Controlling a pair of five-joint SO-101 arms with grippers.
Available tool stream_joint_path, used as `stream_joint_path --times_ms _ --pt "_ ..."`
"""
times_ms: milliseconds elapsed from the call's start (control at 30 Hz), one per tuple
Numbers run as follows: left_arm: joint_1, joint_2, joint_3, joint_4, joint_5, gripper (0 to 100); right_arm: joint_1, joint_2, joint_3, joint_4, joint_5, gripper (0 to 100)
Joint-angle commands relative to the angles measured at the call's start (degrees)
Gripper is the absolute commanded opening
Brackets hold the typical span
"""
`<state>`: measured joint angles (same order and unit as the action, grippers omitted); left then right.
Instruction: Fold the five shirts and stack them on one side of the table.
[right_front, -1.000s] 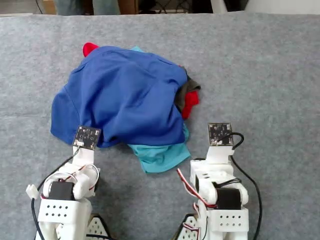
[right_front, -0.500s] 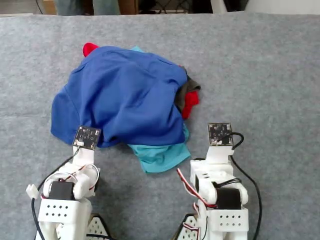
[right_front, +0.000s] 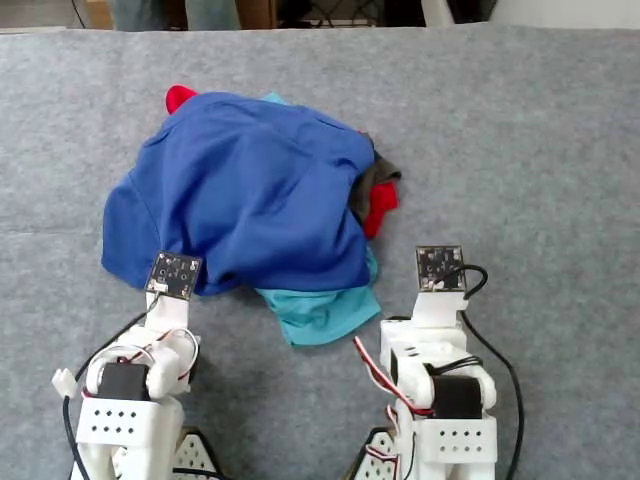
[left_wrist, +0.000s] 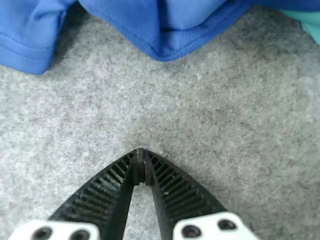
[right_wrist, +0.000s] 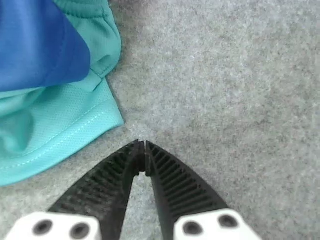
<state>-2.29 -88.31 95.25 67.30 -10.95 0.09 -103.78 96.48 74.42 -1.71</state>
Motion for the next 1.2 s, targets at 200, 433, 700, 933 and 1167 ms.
stream_joint_path --times_ms 200,433,700,933,1167 --pt "-0.48 -0.35 -0.31 -0.79 -0.35 3 -8.53 -4.79 -0.04 0.26 -0.35 1.5" --pt "-0.48 -0.35 -0.31 -0.79 -0.35 3 -12.40 -4.79 -0.04 0.26 -0.09 1.5" --pt "-0.48 -0.35 -0.31 -0.79 -0.35 3 -14.33 -4.70 -0.13 -2.73 0.26 1.5" --pt "-0.48 -0.35 -0.31 -0.79 -0.35 3 -14.68 -4.26 -12.00 -11.08 12.66 1.5" --pt "-0.48 -0.35 -0.31 -0.79 -0.35 3 -12.22 11.03 -34.33 -11.16 19.08 1.6"
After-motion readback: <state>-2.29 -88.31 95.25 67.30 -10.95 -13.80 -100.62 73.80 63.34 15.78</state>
